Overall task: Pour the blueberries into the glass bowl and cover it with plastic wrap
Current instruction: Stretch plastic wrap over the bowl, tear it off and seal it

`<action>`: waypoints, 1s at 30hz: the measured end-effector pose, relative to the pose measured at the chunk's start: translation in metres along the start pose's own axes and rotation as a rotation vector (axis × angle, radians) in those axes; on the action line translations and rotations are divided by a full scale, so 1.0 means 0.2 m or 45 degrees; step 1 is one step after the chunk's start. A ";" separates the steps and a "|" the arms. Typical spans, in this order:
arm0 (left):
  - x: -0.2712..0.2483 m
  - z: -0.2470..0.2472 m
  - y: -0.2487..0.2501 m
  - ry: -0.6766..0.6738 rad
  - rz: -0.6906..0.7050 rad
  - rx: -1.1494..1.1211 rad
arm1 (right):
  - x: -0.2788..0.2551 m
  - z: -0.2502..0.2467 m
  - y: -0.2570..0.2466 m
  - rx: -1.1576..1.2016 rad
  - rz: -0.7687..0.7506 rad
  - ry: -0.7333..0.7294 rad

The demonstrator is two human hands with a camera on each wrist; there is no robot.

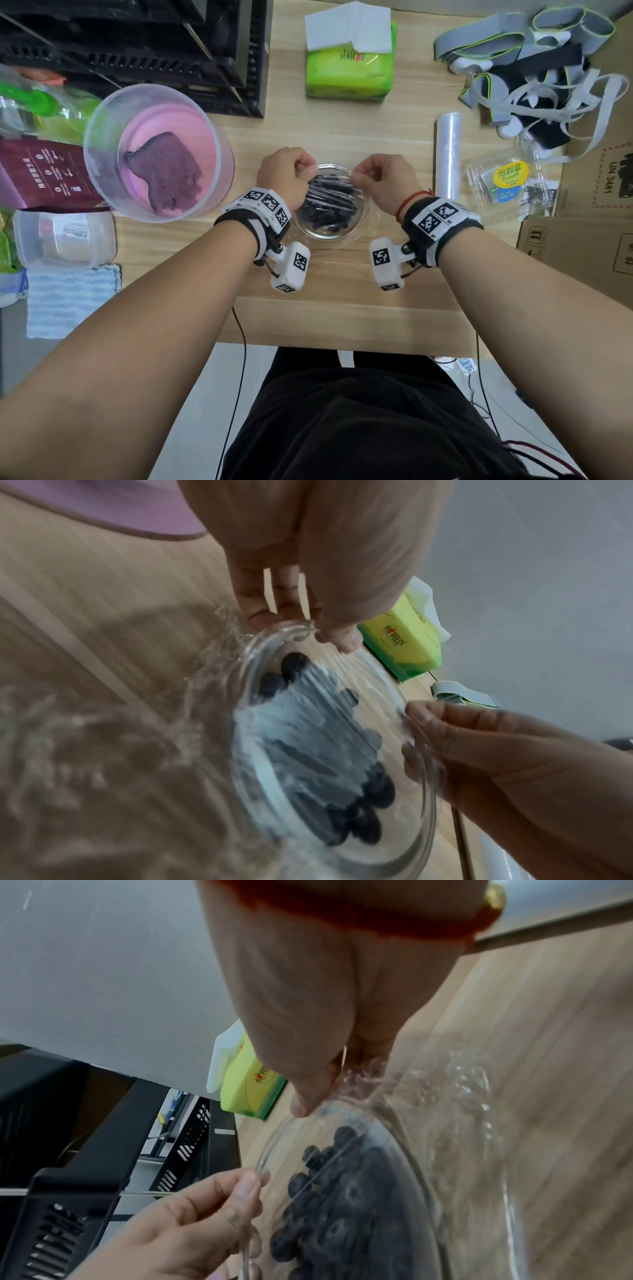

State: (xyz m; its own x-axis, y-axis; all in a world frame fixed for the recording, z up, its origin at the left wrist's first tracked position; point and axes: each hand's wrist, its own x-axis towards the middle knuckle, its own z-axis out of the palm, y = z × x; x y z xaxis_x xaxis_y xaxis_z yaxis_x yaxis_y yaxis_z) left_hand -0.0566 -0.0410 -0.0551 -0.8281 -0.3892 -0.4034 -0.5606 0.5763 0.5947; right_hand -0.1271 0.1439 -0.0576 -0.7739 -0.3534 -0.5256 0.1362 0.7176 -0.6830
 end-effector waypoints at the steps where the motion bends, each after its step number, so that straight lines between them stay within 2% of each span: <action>1: -0.01 0.00 0.00 0.017 -0.022 -0.002 | 0.00 0.00 0.00 0.007 -0.018 0.041; 3: -0.03 0.01 -0.01 0.040 -0.096 0.006 | 0.00 -0.01 -0.01 0.028 -0.007 0.067; 5: -0.04 0.01 -0.02 0.031 -0.198 -0.018 | -0.01 -0.02 0.00 -0.004 0.058 0.007; 7: -0.05 0.01 -0.01 -0.042 -0.284 -0.108 | -0.03 -0.03 0.03 -0.012 0.117 -0.070; 9: -0.07 0.00 0.02 -0.133 -0.321 -0.160 | -0.05 -0.03 0.06 0.132 0.194 -0.092; 14: -0.08 -0.03 0.05 -0.247 -0.237 -0.099 | -0.10 -0.07 0.07 0.423 0.274 0.004; 19: -0.04 -0.03 0.10 -0.168 -0.089 -0.040 | -0.09 -0.09 0.10 0.410 0.250 0.036; 22: 0.01 -0.02 0.07 -0.114 -0.163 -0.089 | -0.10 -0.10 0.10 0.474 0.268 0.010; 26: 0.04 -0.02 0.08 -0.239 -0.213 -0.057 | -0.10 -0.10 0.09 0.531 0.301 -0.013; 30: 0.04 -0.03 0.13 -0.311 -0.270 -0.149 | -0.11 -0.13 0.12 0.502 0.383 -0.176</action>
State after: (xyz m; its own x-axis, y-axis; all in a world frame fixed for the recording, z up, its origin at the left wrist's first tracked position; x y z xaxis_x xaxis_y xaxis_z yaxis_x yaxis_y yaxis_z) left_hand -0.0776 -0.0338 -0.0386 -0.6764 -0.2999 -0.6727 -0.7283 0.4090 0.5499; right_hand -0.1232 0.1844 -0.0491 -0.5792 -0.2612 -0.7722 0.5839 0.5281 -0.6166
